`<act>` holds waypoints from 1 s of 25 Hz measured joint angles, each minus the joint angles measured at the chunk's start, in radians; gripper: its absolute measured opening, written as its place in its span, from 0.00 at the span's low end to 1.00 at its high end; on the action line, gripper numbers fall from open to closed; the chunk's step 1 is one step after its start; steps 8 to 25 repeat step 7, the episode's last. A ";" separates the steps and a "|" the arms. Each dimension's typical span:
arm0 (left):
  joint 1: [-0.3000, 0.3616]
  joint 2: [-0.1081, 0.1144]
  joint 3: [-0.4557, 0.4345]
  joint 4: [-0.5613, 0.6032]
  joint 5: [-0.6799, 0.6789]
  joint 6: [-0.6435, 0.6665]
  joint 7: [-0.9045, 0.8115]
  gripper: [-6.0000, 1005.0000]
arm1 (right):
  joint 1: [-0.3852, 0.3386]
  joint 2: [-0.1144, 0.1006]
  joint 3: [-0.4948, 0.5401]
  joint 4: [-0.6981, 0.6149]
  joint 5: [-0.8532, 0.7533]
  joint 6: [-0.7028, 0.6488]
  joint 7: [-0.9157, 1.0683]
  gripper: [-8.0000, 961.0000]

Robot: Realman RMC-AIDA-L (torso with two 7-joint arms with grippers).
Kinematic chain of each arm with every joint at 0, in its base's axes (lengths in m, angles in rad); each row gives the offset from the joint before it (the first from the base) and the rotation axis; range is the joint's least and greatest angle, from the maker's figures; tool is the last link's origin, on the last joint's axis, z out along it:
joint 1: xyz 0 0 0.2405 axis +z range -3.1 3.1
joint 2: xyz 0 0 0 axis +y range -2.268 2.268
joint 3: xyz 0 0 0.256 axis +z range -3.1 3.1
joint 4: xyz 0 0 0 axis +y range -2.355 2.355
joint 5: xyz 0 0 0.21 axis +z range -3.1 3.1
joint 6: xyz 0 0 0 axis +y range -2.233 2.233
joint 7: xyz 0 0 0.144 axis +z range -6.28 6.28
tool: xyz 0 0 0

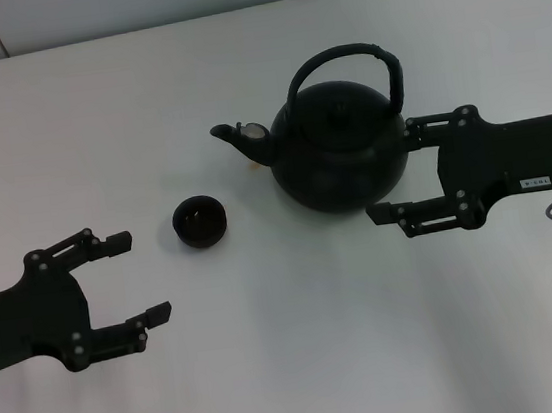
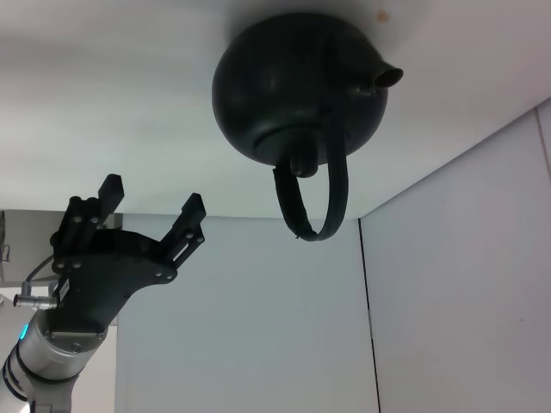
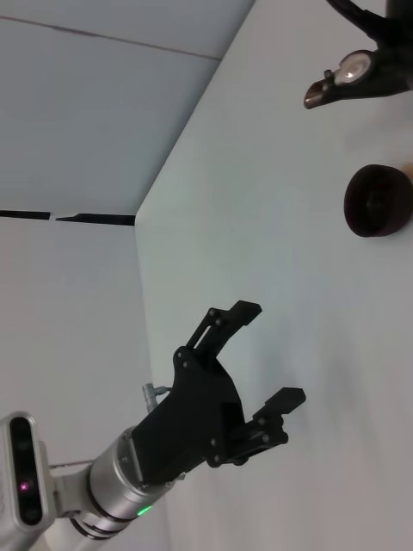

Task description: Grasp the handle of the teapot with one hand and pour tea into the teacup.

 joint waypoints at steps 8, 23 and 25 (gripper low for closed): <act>0.000 -0.007 -0.001 0.000 0.000 0.001 0.000 0.86 | -0.010 0.001 -0.010 0.064 0.118 -0.013 -0.204 0.76; 0.000 -0.007 -0.001 0.000 0.000 0.001 0.000 0.86 | -0.010 0.001 -0.010 0.064 0.118 -0.013 -0.204 0.76; 0.000 -0.007 -0.001 0.000 0.000 0.001 0.000 0.86 | -0.010 0.001 -0.010 0.064 0.118 -0.013 -0.204 0.76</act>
